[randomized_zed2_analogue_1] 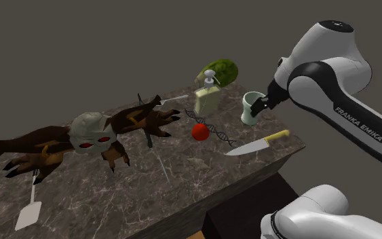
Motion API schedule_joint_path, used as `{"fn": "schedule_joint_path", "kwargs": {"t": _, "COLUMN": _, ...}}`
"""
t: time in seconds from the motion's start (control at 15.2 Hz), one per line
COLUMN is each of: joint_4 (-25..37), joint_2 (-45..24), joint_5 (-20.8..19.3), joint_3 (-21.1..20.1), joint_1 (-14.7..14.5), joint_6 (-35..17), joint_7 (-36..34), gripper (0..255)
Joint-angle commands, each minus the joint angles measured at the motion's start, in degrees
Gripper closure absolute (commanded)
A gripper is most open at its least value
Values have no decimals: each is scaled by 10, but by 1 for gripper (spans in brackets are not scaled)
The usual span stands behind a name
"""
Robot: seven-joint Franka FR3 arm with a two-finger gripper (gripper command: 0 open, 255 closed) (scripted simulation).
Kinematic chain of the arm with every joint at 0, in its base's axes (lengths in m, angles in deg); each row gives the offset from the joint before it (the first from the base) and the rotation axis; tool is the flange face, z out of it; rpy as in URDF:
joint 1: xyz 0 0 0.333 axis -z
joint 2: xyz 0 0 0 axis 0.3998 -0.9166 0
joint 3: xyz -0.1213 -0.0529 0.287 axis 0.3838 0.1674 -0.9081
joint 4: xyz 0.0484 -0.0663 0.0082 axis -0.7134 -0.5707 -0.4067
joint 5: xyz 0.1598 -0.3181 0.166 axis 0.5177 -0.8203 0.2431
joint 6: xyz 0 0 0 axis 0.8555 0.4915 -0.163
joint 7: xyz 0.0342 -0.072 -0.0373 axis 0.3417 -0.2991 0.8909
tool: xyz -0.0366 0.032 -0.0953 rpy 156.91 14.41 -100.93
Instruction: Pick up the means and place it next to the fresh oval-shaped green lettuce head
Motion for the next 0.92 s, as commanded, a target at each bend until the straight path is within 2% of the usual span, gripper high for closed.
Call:
{"fn": "schedule_joint_path", "kwargs": {"t": 0.0, "joint_4": 0, "joint_2": 0, "joint_5": 0, "joint_3": 0, "joint_1": 0, "joint_6": 0, "joint_7": 0, "gripper": 0}}
{"fn": "schedule_joint_path", "kwargs": {"t": 0.46, "joint_4": -35, "joint_2": -2, "joint_5": 43, "joint_3": -93, "joint_1": -22, "joint_6": -50, "joint_7": -98, "gripper": 0}}
{"fn": "schedule_joint_path", "kwargs": {"t": 0.86, "joint_4": -38, "joint_2": -33, "joint_5": 74, "joint_3": -176, "joint_1": -37, "joint_6": -97, "joint_7": -182, "gripper": 0}}
